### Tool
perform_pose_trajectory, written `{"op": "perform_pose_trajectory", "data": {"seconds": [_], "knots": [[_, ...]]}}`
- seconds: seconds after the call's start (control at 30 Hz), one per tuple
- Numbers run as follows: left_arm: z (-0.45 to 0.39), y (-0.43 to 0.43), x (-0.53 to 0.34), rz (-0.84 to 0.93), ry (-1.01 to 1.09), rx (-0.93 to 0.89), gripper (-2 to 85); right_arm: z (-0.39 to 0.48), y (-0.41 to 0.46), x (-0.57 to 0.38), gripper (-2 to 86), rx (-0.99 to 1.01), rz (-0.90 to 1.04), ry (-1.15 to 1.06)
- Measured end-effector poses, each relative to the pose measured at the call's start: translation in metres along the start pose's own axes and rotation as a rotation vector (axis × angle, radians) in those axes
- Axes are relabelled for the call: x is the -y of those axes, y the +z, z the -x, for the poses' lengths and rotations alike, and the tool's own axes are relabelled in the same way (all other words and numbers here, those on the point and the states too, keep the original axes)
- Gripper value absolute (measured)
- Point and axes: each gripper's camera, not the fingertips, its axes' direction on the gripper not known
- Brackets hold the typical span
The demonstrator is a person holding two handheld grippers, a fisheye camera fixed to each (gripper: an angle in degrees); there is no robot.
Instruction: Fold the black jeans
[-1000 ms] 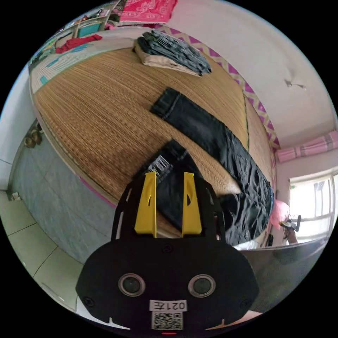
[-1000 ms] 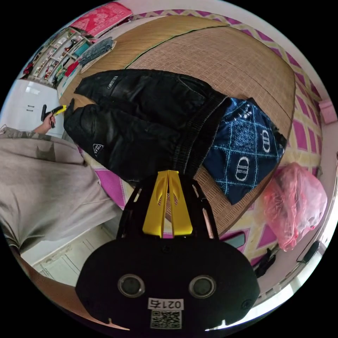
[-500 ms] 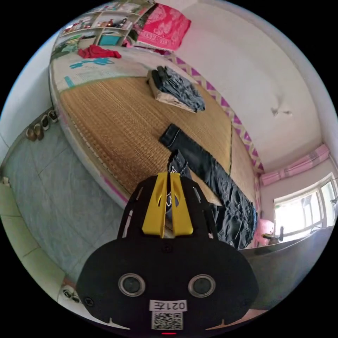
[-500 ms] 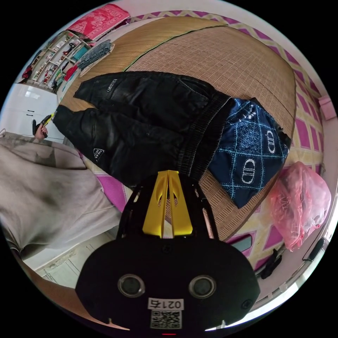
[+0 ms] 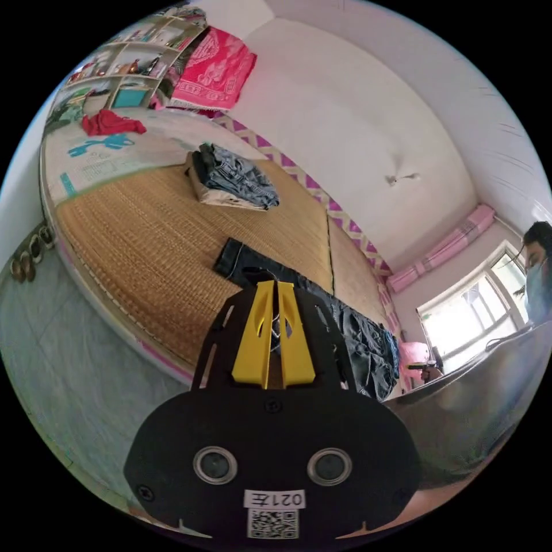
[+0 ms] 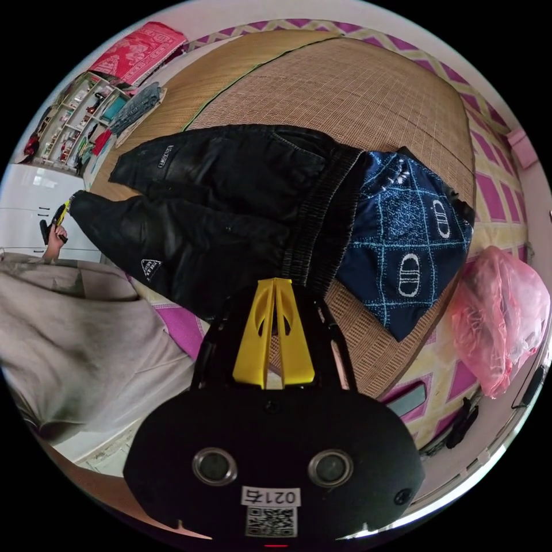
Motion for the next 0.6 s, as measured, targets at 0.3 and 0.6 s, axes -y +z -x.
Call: {"op": "perform_pose_trajectory", "data": {"seconds": [0.3, 0.6], "knots": [[0.135, -0.004, -0.058, 0.002, -0.508, 0.195, -0.9, 0.034, 0.086, -0.017, -1.0, -0.054, 0.078, -0.014], [0.076, 0.001, -0.042, 0.153, -0.212, 0.068, -0.9, 0.032, 0.202, -0.07, -0.9, -0.298, 0.218, 0.111]]}}
